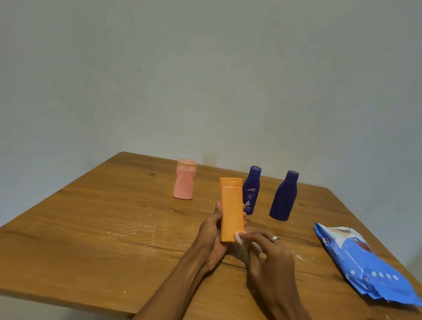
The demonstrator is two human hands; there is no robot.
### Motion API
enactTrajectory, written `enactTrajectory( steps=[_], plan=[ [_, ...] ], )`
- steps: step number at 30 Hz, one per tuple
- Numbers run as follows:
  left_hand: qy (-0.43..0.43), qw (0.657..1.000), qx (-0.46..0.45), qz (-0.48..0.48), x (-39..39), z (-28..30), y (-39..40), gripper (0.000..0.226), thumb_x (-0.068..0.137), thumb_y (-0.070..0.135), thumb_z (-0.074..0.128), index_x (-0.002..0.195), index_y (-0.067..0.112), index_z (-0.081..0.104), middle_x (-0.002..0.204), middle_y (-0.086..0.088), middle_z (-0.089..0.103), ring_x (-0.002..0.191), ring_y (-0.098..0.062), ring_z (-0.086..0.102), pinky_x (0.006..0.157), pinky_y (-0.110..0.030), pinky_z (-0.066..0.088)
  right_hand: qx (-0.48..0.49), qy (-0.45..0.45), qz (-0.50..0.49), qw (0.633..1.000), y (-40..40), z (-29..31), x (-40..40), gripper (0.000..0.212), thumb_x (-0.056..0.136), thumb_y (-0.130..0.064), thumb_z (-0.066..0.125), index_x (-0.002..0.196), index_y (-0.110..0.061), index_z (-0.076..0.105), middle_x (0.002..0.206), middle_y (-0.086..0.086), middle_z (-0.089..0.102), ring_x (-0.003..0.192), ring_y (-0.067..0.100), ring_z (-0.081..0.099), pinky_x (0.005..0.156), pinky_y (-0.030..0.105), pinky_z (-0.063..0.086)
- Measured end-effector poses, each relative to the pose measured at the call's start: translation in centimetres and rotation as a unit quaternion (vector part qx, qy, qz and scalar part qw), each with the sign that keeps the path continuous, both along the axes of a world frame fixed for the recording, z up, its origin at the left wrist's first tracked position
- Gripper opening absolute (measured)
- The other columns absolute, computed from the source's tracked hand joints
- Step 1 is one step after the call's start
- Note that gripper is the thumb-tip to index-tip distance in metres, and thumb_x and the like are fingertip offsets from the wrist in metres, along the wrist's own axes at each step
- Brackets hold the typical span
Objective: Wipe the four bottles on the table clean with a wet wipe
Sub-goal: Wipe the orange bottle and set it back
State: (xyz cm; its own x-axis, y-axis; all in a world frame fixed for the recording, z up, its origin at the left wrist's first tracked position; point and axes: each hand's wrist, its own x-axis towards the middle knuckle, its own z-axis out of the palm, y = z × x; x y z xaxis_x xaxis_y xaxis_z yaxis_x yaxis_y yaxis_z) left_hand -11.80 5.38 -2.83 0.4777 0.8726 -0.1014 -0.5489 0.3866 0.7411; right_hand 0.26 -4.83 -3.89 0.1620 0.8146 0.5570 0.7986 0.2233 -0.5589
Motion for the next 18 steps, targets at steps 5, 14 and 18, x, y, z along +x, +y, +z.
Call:
enactTrajectory(
  steps=[5, 14, 18],
  plan=[
    [-0.034, 0.999, -0.030, -0.011, -0.2, 0.3, -0.2, 0.061, 0.101, 0.051, 0.043, 0.137, 0.003, 0.052, 0.113, -0.020, 0.069, 0.104, -0.030, 0.066, 0.098, -0.051, 0.051, 0.003, 0.011, 0.004, 1.000, 0.0, 0.0, -1.8, 0.029, 0.095, -0.028, 0.063, 0.123, -0.036, 0.063, 0.125, -0.011, 0.054, 0.110, 0.001, 0.054, 0.082, 0.014, 0.052],
    [-0.035, 0.998, -0.031, -0.038, -0.2, 0.8, -0.9, 0.058, 0.101, 0.050, 0.042, 0.134, 0.003, 0.053, 0.108, -0.019, 0.069, 0.100, -0.030, 0.066, 0.087, -0.048, 0.055, 0.024, 0.034, -0.009, 0.999, 0.0, -0.1, -2.2, 0.028, 0.092, -0.031, 0.064, 0.120, -0.032, 0.065, 0.120, -0.009, 0.057, 0.105, 0.002, 0.057, 0.083, 0.025, 0.058],
    [-0.027, 0.999, -0.025, -0.031, -0.2, 0.6, -0.6, 0.058, 0.101, 0.049, 0.042, 0.136, 0.004, 0.052, 0.111, -0.021, 0.069, 0.102, -0.031, 0.066, 0.098, -0.054, 0.050, 0.054, 0.087, -0.080, 0.991, 0.6, -0.2, -1.5, 0.023, 0.092, -0.031, 0.066, 0.114, -0.037, 0.065, 0.113, -0.013, 0.062, 0.099, -0.004, 0.057, 0.076, 0.022, 0.057]
  ],
)
